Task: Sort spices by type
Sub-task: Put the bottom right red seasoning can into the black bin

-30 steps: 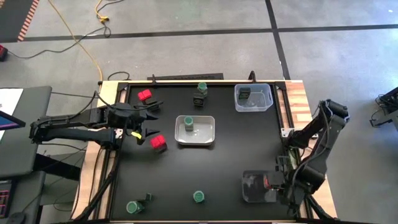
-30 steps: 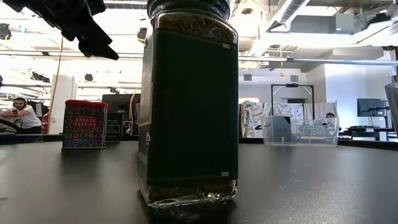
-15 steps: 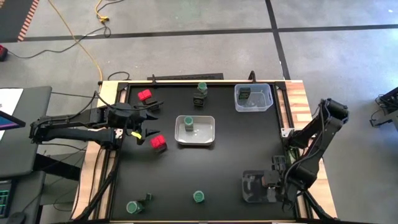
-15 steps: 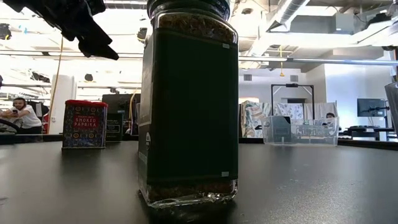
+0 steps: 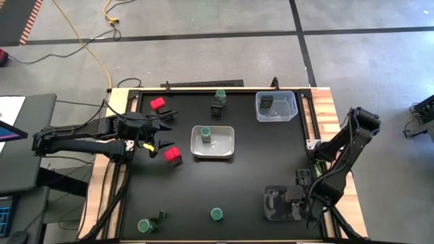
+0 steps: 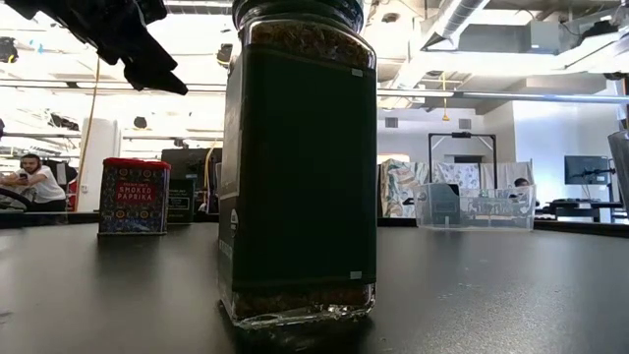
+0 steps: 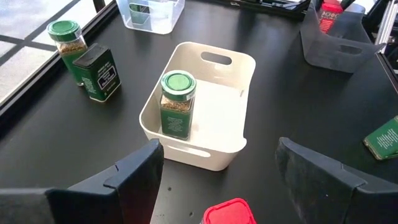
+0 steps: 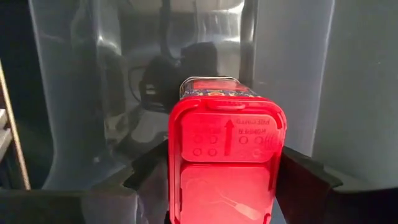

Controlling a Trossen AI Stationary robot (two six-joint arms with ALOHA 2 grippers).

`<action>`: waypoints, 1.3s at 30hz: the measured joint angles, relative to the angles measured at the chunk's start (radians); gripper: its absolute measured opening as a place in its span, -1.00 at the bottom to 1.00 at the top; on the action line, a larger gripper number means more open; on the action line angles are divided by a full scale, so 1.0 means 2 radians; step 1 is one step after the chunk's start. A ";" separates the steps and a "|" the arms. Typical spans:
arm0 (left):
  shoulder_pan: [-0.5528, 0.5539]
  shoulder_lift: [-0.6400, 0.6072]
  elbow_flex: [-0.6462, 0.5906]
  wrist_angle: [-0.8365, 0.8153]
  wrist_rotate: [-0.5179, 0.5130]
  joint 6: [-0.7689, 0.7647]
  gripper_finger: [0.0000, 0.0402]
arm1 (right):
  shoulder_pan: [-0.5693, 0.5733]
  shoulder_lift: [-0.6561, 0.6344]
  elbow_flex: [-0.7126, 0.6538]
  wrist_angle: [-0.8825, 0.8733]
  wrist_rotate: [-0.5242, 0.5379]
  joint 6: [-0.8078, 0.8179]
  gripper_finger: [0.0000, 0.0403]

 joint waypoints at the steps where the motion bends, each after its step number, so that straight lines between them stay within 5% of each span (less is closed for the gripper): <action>1: 0.000 0.000 0.000 0.000 0.000 0.000 0.47 | 0.000 0.000 0.000 0.000 -0.004 0.000 0.32; 39: 0.000 0.000 0.000 0.000 0.000 0.000 0.47 | 0.000 0.000 0.000 -0.002 0.006 0.012 0.34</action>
